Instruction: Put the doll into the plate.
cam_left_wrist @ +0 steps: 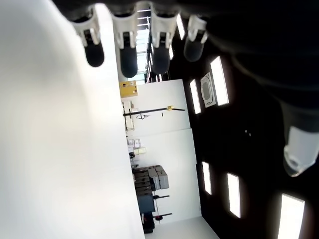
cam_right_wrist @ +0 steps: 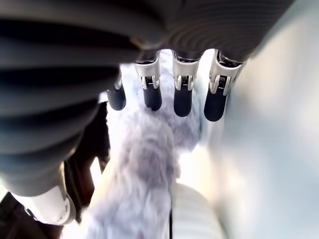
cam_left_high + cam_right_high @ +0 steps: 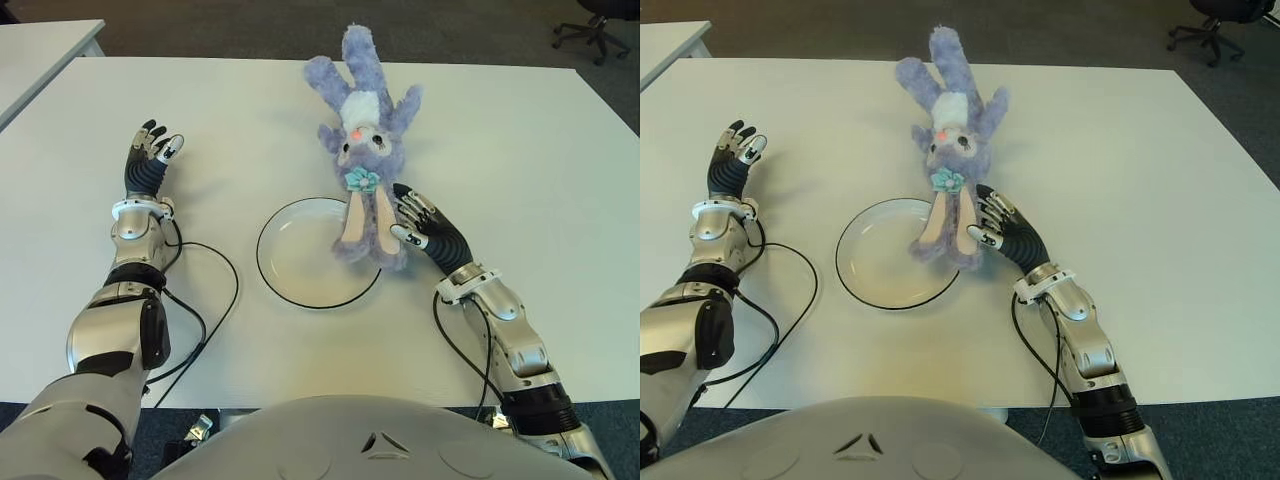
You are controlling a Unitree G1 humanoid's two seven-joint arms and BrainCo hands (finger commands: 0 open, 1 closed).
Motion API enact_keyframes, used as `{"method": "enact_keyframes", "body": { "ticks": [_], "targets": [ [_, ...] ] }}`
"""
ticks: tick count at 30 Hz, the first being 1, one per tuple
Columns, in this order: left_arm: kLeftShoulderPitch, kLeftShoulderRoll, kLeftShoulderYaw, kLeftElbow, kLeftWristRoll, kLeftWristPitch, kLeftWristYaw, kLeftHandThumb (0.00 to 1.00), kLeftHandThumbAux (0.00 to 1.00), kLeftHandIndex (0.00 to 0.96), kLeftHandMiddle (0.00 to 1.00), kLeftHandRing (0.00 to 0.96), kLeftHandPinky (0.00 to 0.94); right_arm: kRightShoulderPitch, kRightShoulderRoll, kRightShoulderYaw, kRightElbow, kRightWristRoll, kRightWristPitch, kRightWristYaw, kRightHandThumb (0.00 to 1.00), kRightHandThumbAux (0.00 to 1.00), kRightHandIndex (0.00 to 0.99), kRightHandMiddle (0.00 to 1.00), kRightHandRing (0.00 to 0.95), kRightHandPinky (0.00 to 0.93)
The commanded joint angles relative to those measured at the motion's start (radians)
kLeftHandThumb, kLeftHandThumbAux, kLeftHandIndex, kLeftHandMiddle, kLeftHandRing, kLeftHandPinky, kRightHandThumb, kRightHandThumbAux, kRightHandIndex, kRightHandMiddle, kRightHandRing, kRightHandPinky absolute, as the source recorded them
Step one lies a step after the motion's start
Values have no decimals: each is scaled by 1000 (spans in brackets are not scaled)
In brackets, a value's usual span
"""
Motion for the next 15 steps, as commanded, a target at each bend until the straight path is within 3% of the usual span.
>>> {"method": "enact_keyframes", "body": {
  "ticks": [1, 15],
  "targets": [
    [67, -37, -7, 45, 0, 28, -28, 0, 513, 0, 128, 129, 90, 199, 59, 94, 116, -23, 152, 5, 275, 654, 9, 54, 88, 146],
    [69, -41, -10, 41, 4, 26, -22, 0, 512, 0, 134, 137, 109, 206, 97, 96, 142, -69, 121, 20, 332, 655, 37, 97, 129, 174]
  ]
}}
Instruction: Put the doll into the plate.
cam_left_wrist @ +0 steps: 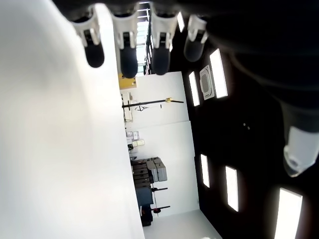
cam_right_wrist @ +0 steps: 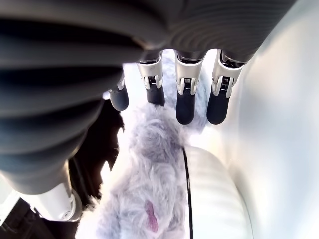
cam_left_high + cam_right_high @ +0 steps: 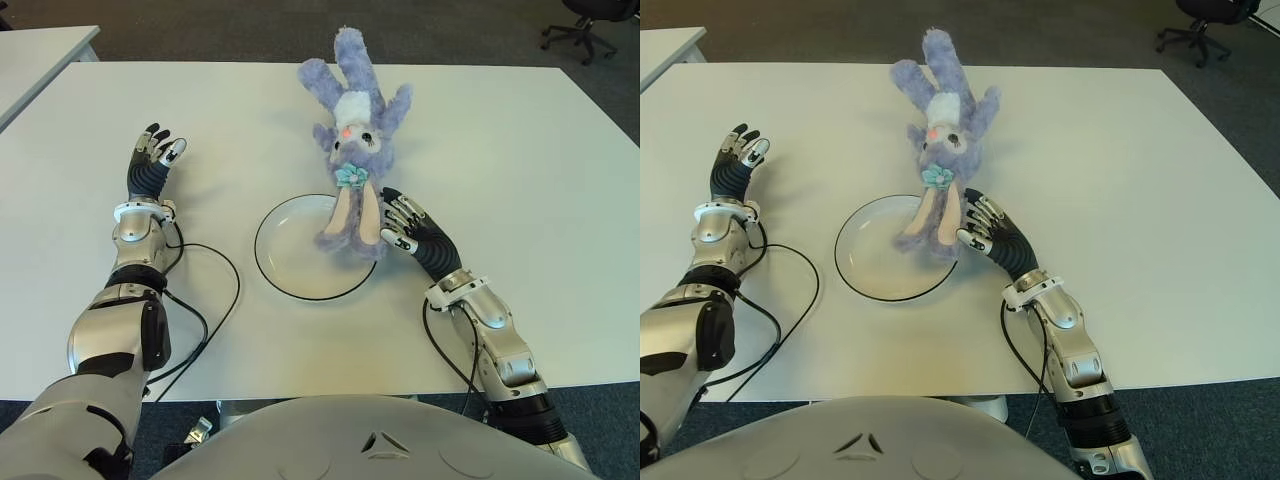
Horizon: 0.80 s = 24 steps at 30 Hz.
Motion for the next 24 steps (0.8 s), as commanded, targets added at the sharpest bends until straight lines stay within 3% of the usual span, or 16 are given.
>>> {"method": "enact_keyframes", "body": {
  "ticks": [1, 10, 24],
  "targets": [
    [60, -34, -9, 38, 4, 27, -16, 0, 512, 0, 134, 138, 109, 175, 31, 74, 172, -35, 122, 21, 334, 654, 40, 99, 132, 177],
    [65, -34, -10, 35, 5, 22, -18, 0, 505, 0, 129, 138, 105, 172, 48, 64, 193, -49, 115, 37, 324, 631, 55, 101, 129, 176],
    [67, -32, -16, 35, 11, 29, -23, 0, 501, 0, 123, 125, 97, 181, 74, 40, 187, -41, 120, 28, 385, 625, 77, 106, 129, 175]
  ]
}}
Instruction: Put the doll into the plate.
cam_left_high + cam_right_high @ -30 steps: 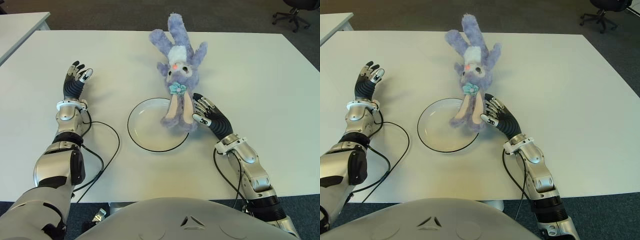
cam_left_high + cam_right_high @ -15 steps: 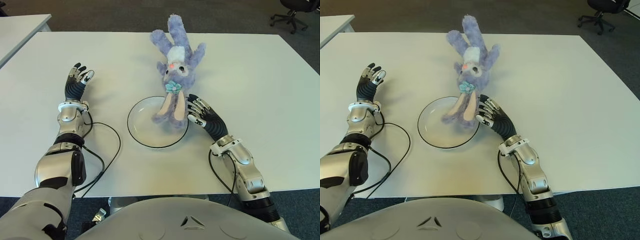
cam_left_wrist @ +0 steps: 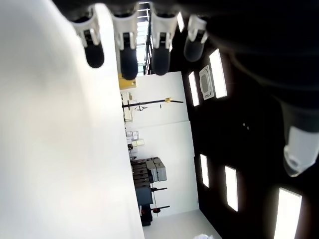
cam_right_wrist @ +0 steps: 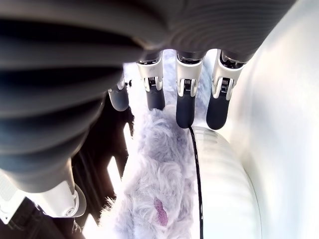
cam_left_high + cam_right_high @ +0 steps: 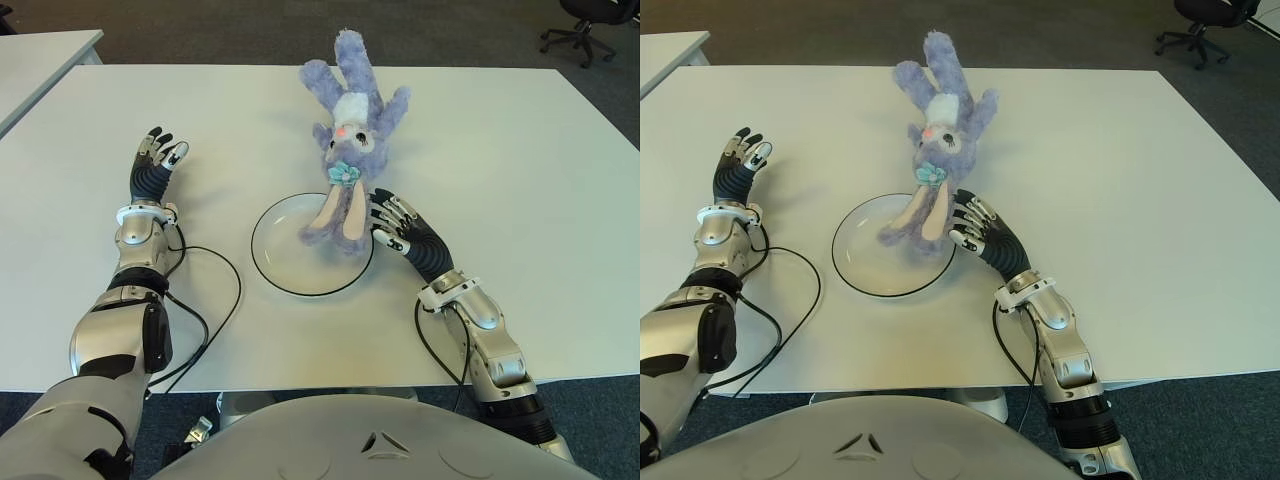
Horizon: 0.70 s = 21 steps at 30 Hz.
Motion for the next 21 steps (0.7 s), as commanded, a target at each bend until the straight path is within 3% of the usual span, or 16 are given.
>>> {"method": "enact_keyframes", "body": {
  "ticks": [1, 21],
  "targets": [
    [59, -26, -16, 36, 11, 31, -23, 0, 500, 0, 121, 124, 101, 181, 34, 40, 185, -16, 120, -2, 398, 623, 79, 106, 129, 180],
    [65, -25, -20, 37, 17, 22, -15, 0, 509, 0, 115, 114, 113, 210, 70, 3, 151, -2, 133, -10, 420, 670, 86, 108, 127, 176]
  ]
}}
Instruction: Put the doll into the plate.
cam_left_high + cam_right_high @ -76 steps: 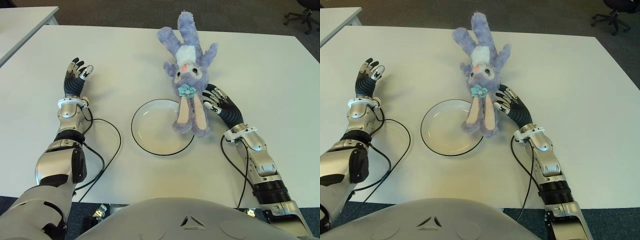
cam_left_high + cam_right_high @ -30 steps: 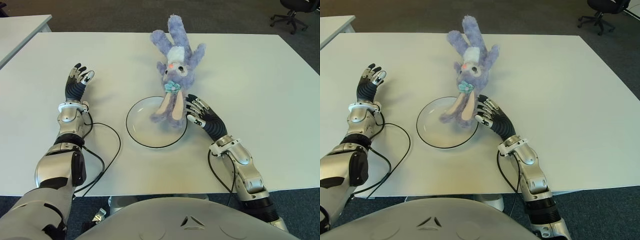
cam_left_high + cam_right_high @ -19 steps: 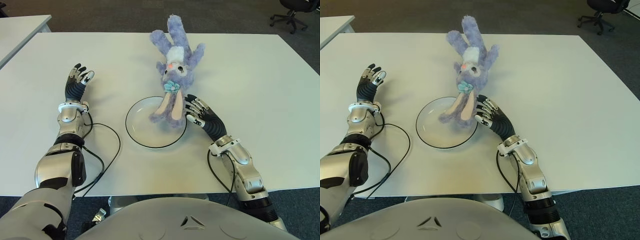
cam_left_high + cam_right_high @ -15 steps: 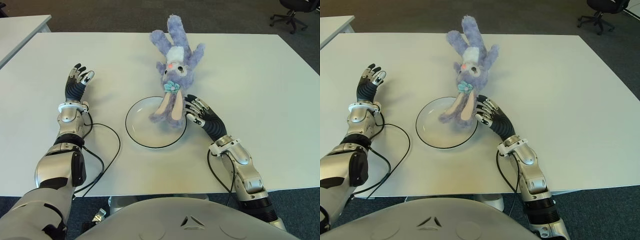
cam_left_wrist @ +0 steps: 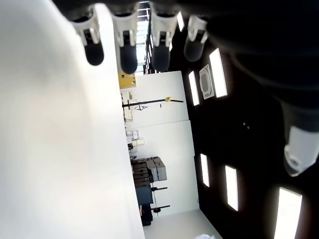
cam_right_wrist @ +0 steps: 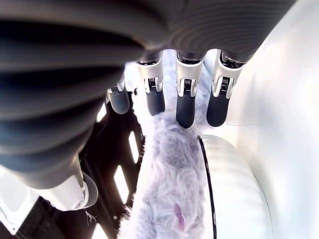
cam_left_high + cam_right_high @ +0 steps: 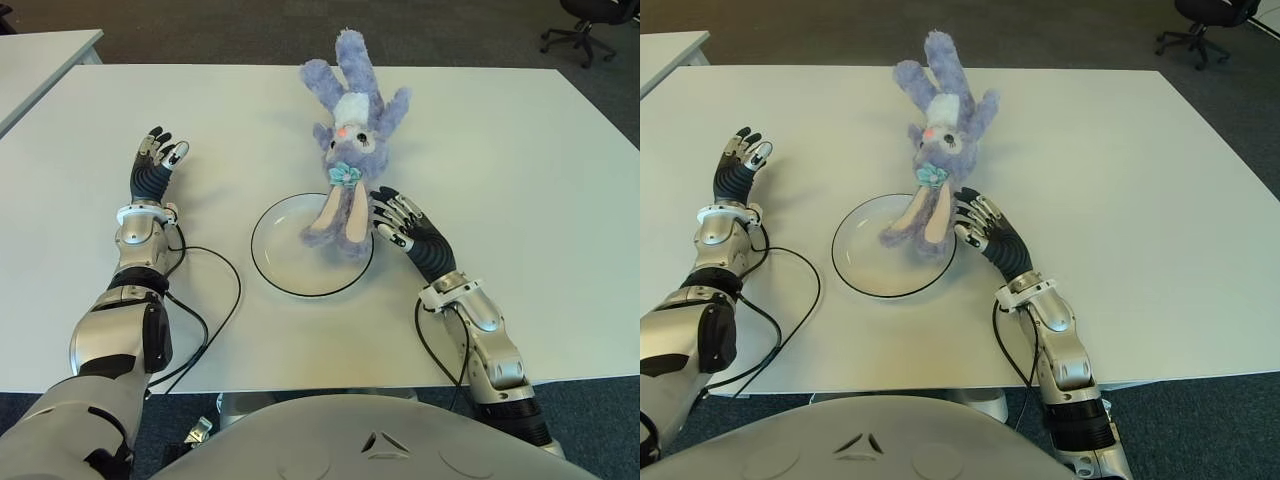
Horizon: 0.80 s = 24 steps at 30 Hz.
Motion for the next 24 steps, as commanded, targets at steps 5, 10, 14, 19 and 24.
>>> {"method": "enact_keyframes", "body": {
  "ticks": [5, 10, 14, 19, 24],
  "targets": [
    [67, -27, -17, 38, 14, 24, -15, 0, 511, 0, 117, 119, 114, 196, 32, 32, 155, -8, 132, -11, 433, 675, 94, 118, 134, 179],
    [68, -27, -15, 37, 12, 27, -15, 0, 515, 0, 117, 119, 86, 200, 36, 29, 149, -10, 133, -13, 424, 674, 88, 111, 130, 175],
    [68, -27, -15, 37, 13, 29, -12, 0, 516, 0, 114, 117, 96, 202, 38, 28, 144, -12, 135, -14, 424, 677, 85, 112, 133, 186],
    [69, -28, -16, 37, 14, 30, -7, 0, 519, 0, 114, 117, 97, 206, 44, 24, 141, -14, 132, -23, 446, 679, 99, 129, 165, 241],
    [69, -28, -17, 38, 16, 33, -2, 0, 517, 0, 113, 115, 98, 202, 58, 12, 145, -13, 131, -42, 451, 676, 106, 139, 182, 255]
  ]
}}
